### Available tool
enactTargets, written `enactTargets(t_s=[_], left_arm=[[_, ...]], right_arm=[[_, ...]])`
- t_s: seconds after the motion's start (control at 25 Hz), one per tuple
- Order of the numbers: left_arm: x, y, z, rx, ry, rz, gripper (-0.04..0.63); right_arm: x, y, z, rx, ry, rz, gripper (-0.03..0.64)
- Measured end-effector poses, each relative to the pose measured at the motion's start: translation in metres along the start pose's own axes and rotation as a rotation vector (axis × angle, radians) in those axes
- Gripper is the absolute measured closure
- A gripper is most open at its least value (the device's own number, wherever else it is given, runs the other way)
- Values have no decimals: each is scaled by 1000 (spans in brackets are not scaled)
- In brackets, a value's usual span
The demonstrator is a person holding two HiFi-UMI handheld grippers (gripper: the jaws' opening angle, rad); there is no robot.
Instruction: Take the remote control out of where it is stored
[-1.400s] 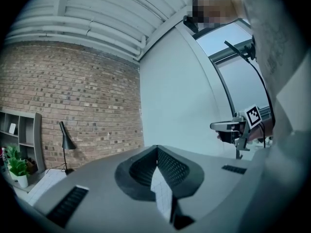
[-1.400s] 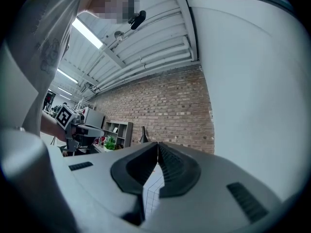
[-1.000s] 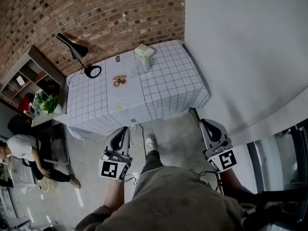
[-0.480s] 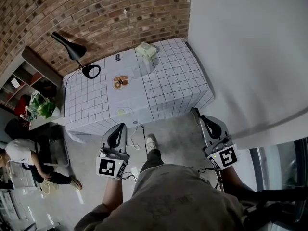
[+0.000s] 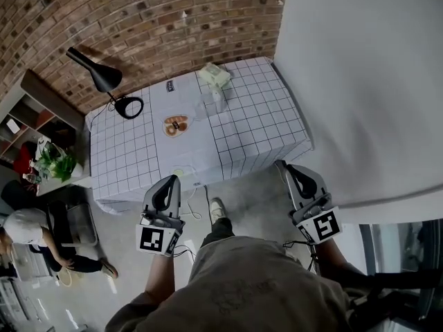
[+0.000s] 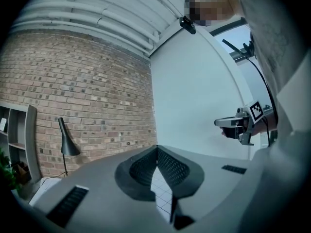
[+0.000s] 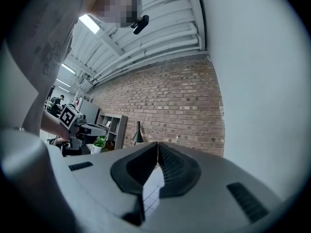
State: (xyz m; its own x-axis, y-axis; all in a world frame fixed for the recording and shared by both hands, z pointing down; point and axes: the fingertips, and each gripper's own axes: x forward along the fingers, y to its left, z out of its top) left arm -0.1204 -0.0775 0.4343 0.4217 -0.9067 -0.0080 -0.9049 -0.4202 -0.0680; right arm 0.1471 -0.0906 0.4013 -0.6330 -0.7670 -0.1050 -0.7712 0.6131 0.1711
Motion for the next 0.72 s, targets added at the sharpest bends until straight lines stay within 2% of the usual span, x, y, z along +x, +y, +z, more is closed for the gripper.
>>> enactTargets(t_s=[0.72], left_arm=[[83, 156, -6, 20, -22, -38, 591]], right_arm=[[192, -4, -4, 9, -8, -30, 603]])
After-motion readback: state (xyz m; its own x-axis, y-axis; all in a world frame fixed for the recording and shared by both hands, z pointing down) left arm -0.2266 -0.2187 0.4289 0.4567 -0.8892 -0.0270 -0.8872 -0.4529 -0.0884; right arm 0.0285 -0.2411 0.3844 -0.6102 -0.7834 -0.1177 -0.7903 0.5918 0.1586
